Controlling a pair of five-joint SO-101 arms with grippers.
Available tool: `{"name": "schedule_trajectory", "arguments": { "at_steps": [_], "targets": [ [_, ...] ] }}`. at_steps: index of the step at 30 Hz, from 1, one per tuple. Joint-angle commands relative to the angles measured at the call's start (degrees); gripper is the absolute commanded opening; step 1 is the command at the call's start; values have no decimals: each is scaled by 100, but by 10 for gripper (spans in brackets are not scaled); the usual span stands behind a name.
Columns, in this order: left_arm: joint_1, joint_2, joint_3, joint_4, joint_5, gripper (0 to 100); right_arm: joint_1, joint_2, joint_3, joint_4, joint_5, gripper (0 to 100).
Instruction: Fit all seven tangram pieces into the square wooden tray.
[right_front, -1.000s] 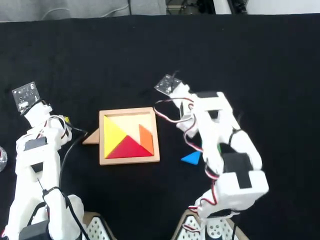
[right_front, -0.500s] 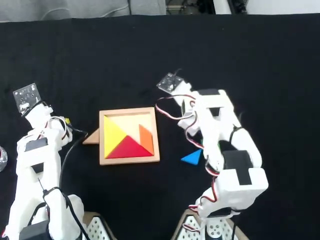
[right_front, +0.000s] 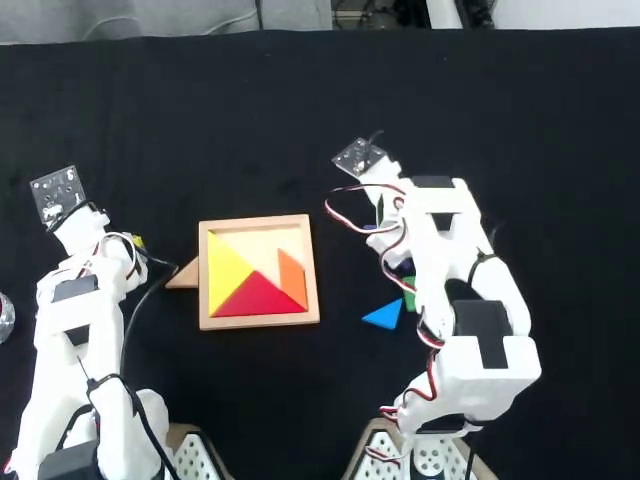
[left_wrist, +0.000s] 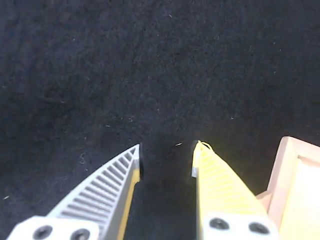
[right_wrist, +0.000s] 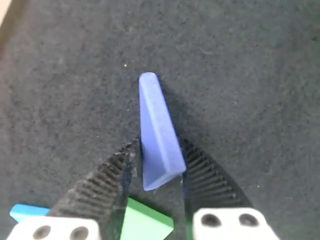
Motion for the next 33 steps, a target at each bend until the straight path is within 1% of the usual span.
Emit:
{"name": "schedule_trajectory", "arguments": {
  "at_steps": [1,6,11,16,18,20,21,23,27,31,33],
  "targets": [
    [75,-167,-31,-79,9,173,123,-356,-303,-62,-62,130],
    [84,-167,-31,-79,9,173,97,-356,-505,-18,-62,128],
    [84,-167,-31,-79,9,173,88,-356,-980,607,-62,128],
    [84,-167,-31,-79,9,173,79,-303,-1103,695,-176,126],
    [92,-167,-31,-79,9,173,79,-303,-1095,695,-202,98],
    [92,-167,-31,-79,9,173,79,-303,-1112,695,-220,18],
    [110,-167,-31,-79,9,173,79,-303,-1121,695,-220,8],
    [207,-167,-22,-79,-18,173,62,-330,-1121,712,-220,26],
    [207,-167,13,-88,-9,173,-273,-549,-1130,897,-264,11],
    [180,-167,13,-88,9,173,-879,-1130,-1429,1319,-765,11],
    [171,-167,13,-88,9,173,-1196,-1314,-1789,1609,-888,11]
  ]
}}
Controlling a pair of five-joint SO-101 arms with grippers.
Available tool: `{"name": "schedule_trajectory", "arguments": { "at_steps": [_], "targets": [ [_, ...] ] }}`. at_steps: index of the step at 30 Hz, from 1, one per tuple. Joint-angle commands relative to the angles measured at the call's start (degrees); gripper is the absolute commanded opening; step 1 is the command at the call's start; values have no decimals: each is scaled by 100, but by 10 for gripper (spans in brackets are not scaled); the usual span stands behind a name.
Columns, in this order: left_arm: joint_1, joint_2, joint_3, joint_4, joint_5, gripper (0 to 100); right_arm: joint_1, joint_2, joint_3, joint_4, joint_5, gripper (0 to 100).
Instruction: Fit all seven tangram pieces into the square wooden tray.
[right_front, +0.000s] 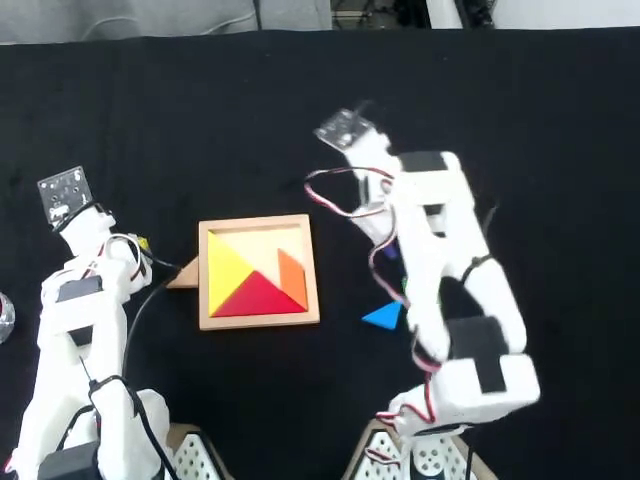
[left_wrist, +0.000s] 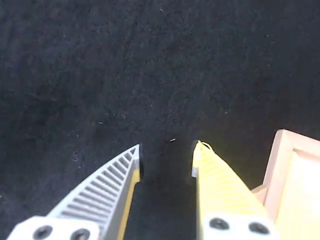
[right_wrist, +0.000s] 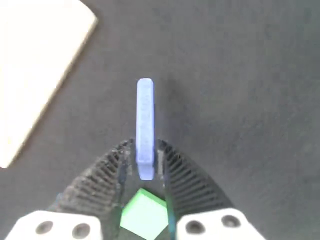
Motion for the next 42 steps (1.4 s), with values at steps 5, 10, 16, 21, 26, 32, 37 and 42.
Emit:
{"name": "schedule_trajectory", "arguments": {
  "at_steps": [5,10,16,21,26,32,37,42],
  "targets": [
    [75,-158,-48,-88,9,173,-1196,-127,-1455,624,-378,11],
    [75,-158,-48,-88,9,173,-1829,1077,-2141,589,-457,11],
    [75,-158,-48,-88,9,173,-2022,1815,-2738,633,-782,11],
    [84,-158,-48,-88,9,173,-2048,1859,-2554,589,-853,11],
    [84,-158,-48,-88,9,173,-2066,1824,-2132,431,-844,11],
    [84,-158,-48,-88,9,173,-2338,1824,-1780,105,-967,11],
    [84,-158,-48,-88,9,173,-2189,1842,-1745,26,-923,11],
    [84,-158,-48,-88,9,173,-2163,1859,-1745,26,-914,11]
  ]
}}
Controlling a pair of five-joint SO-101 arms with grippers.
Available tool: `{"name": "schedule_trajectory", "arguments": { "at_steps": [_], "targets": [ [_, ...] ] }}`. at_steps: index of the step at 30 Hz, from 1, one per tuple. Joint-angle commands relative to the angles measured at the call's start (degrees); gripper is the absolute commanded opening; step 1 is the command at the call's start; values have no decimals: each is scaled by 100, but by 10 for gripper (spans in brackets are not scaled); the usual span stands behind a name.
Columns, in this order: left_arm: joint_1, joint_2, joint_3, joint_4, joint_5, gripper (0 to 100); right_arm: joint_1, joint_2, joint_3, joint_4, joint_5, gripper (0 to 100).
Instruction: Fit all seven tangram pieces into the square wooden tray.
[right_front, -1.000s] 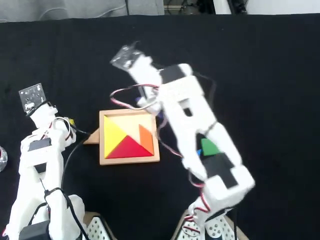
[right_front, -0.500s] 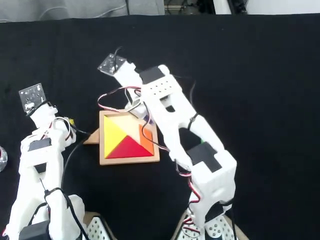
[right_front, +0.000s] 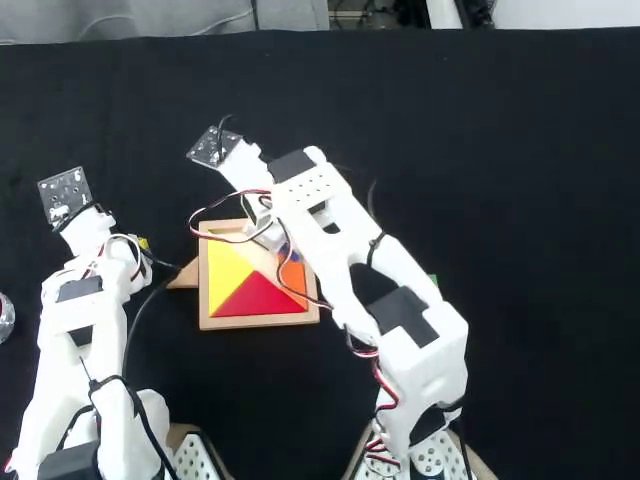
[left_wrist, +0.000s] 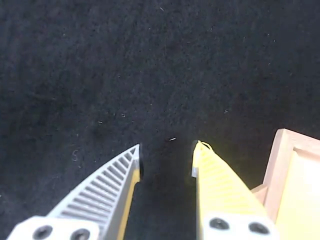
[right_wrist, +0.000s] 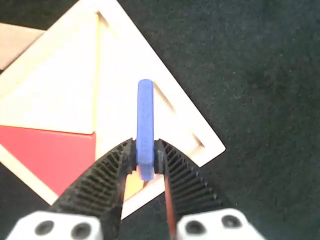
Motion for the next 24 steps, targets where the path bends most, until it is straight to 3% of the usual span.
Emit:
{"name": "schedule_trajectory", "arguments": {
  "at_steps": [1,24],
  "targets": [
    [84,-158,-48,-88,9,173,79,-48,-31,-79,-18,11],
    [84,-158,-48,-88,9,173,334,-48,40,-88,202,11]
  ]
}}
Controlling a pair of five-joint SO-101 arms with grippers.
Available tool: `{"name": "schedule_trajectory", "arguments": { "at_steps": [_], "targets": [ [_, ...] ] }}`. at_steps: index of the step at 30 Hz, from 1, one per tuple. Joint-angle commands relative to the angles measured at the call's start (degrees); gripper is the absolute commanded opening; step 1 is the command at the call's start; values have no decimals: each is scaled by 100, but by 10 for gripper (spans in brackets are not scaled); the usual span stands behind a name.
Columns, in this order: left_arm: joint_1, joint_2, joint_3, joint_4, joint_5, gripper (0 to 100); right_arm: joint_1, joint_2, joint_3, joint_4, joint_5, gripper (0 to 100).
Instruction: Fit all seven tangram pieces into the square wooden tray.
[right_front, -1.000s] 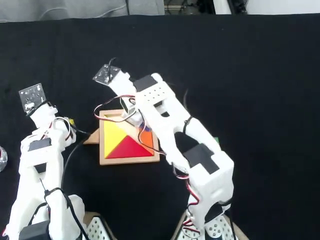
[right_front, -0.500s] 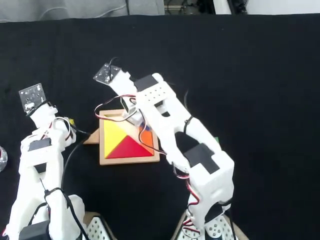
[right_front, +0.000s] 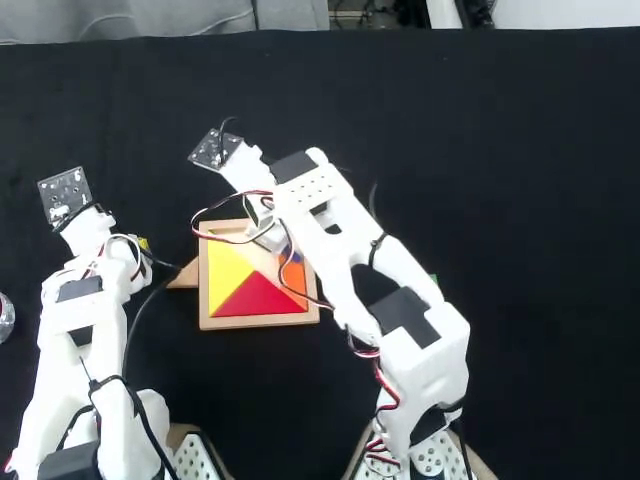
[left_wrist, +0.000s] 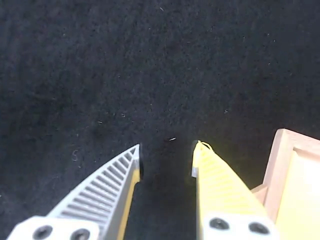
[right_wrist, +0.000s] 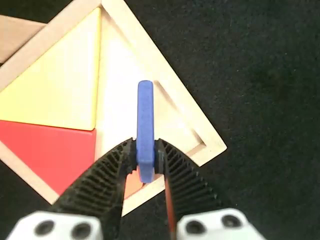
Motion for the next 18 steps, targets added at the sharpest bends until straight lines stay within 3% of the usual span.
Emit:
{"name": "schedule_trajectory", "arguments": {
  "at_steps": [1,18],
  "targets": [
    [84,-158,-48,-88,9,173,343,-57,-127,-18,18,11],
    [84,-158,-48,-88,9,173,0,-22,-119,-44,9,11]
  ]
}}
